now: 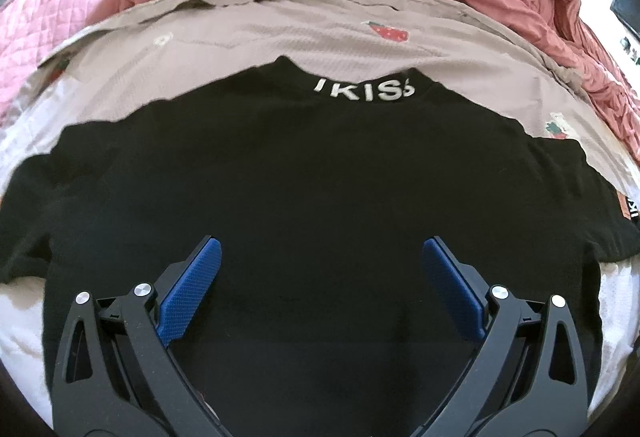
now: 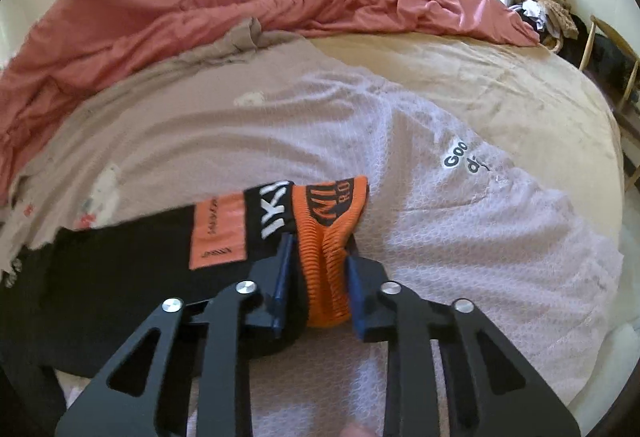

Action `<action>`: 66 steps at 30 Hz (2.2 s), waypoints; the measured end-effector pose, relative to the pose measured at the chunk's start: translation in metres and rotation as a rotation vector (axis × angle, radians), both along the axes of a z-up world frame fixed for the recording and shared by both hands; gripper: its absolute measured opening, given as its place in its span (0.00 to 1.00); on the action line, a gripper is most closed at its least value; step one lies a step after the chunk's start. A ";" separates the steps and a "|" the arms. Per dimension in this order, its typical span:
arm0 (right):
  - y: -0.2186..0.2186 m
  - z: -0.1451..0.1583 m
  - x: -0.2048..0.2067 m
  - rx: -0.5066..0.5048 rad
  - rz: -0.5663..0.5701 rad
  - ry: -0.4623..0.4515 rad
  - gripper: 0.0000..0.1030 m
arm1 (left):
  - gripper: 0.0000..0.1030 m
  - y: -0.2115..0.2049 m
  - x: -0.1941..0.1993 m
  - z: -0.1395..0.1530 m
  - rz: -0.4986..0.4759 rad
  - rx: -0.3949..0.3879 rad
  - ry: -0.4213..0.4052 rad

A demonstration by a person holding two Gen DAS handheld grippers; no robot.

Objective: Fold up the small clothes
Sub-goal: 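Lift the sleeve with the right tool and fold it across the shirt body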

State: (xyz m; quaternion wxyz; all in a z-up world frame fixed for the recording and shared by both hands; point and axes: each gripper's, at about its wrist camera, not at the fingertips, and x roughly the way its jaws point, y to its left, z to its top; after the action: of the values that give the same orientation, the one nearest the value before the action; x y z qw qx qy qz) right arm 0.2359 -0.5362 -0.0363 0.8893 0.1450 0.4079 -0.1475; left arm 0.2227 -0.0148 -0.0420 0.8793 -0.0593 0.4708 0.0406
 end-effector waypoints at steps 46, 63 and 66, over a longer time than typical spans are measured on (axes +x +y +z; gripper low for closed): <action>0.428 0.077 -0.015 0.153 0.917 -0.181 0.49 | 0.92 0.163 -0.052 0.029 0.276 -0.288 -0.221; 0.321 0.041 0.002 0.114 0.630 -0.100 0.58 | 0.13 0.108 -0.028 0.004 0.103 -0.274 -0.154; 0.301 0.041 0.003 0.115 0.572 -0.101 0.58 | 0.10 0.103 -0.032 0.018 0.079 -0.222 -0.214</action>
State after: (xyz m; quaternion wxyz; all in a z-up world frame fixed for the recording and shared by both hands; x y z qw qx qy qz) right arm 0.2393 -0.2356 0.0045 0.9041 0.0816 0.3953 0.1399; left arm 0.1904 0.0881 -0.0241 0.9102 -0.1787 0.3732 0.0163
